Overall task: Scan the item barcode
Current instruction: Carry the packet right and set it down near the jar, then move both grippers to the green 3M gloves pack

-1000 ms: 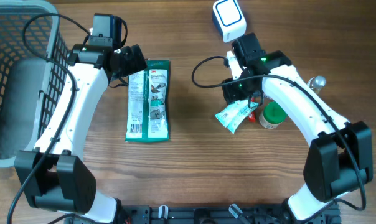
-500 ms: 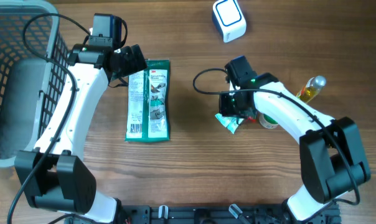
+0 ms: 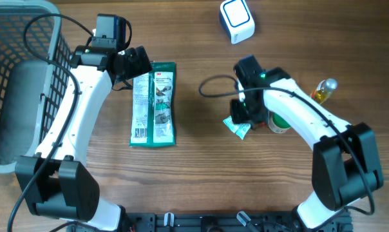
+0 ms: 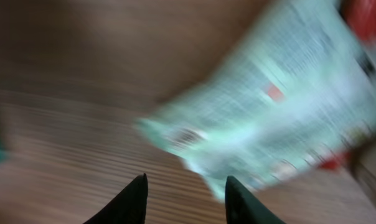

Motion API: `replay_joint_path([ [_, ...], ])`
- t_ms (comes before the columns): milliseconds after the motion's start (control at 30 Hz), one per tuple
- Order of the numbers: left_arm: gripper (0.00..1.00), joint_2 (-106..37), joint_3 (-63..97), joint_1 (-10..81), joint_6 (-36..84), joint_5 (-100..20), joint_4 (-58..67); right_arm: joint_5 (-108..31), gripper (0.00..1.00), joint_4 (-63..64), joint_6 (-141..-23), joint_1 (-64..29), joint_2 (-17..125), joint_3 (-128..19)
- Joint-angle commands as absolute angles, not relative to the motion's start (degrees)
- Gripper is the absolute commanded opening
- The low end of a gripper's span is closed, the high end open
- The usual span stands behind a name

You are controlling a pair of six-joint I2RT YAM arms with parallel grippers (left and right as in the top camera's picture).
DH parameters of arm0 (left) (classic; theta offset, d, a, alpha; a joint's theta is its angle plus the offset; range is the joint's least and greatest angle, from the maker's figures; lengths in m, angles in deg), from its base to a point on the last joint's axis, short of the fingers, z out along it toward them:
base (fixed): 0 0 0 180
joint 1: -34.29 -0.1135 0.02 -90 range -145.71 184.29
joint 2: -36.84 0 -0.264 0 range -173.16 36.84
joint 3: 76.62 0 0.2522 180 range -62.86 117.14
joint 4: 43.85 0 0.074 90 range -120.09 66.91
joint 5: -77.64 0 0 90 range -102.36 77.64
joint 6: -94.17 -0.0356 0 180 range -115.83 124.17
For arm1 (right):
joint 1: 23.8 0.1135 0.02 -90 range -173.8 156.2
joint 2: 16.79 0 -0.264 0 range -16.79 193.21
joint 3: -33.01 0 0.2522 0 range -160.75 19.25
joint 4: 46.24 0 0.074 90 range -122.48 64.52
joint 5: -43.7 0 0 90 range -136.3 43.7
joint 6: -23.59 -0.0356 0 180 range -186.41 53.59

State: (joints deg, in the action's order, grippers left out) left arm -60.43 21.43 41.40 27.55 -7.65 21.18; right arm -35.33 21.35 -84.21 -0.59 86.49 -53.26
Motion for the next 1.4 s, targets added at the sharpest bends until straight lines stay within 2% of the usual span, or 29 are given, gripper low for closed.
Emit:
replay_joint_path([
  [0, 1.0, -60.45, 21.78, 41.25, 26.87, -6.91, 21.18, -18.7, 0.43, 14.94, -83.1, -0.59, 86.12, -56.43],
  [133, 1.0, -60.45, 21.8, 41.25, 26.87, -6.91, 21.18, -16.84, 0.44, 7.49, -86.16, 0.34, 86.58, -55.16],
  [167, 1.0, -60.45, 21.8, 41.25, 26.87, -6.88, 21.18, -16.82, 0.47, 5.78, -87.14, 0.83, 86.78, -54.48],
  [200, 1.0, -60.45, 21.78, 41.25, 26.87, -6.91, 21.16, -16.84, 0.59, 1.85, -89.09, 2.01, 86.87, -52.65],
  [233, 1.0, -60.45, 21.78, 41.25, 26.89, -6.91, 21.16, -16.82, 0.62, -0.14, -89.46, 2.62, 86.87, -51.73],
  [433, 1.0, -60.45, 21.78, 41.25, 26.85, -6.93, 18.38, -19.6, 0.69, -13.6, -92.45, 6.73, 86.87, -46.44],
  [467, 0.93, -60.5, 21.63, 41.25, 26.85, -6.91, 19.65, -20.89, 0.71, -14.46, -92.5, 7.25, 86.87, -45.85],
  [500, 0.78, -60.59, 21.23, 41.25, 26.83, -6.88, 20.39, -21.94, 0.75, -15.64, -92.56, 7.73, 86.87, -45.06],
  [567, 0.4, -60.67, 18.83, 41.25, 25.01, -6.86, 20.08, -22.11, 0.82, -19.86, -93.5, 8.08, 86.89, -42.88],
  [600, 0.23, -60.89, 16.88, 41.25, 23.83, -6.84, 18.9, -22.22, 0.82, -21.52, -95.25, 8.06, 86.89, -41.96],
  [633, 0.14, -61.04, 15.51, 41.2, 23.86, -6.71, 18.03, -22.5, 0.82, -22.19, -96.41, 8.02, 86.89, -41.54],
  [700, 0.08, -61.83, 12.8, 41.16, 23.86, -6.67, 15.82, -22.55, 0.83, -23.59, -96.74, 8.02, 86.89, -40.67],
  [800, 0.04, -63.95, 9.8, 41.18, 23.83, -6.69, 12.24, -25.52, 0.87, -24.29, -96.39, 7.99, 86.89, -39.62],
  [933, 0.04, -67.58, 9.34, 41.25, 23.83, -6.93, 10.75, -26.55, 0.89, -24.01, -96.43, 6.46, 86.89, -39.29],
  [1067, 0.04, -71.21, 9.34, 41.71, 23.86, -9.49, 10.84, -26.11, 1.0, -23.26, -96.39, 5.13, 86.89, -39.29],
  [1367, 0.04, -79.4, 9.34, 46.1, 23.83, -13.42, 11.23, -20.71, 1.0, -20.53, -93.33, 1.37, 86.89, -39.27],
])
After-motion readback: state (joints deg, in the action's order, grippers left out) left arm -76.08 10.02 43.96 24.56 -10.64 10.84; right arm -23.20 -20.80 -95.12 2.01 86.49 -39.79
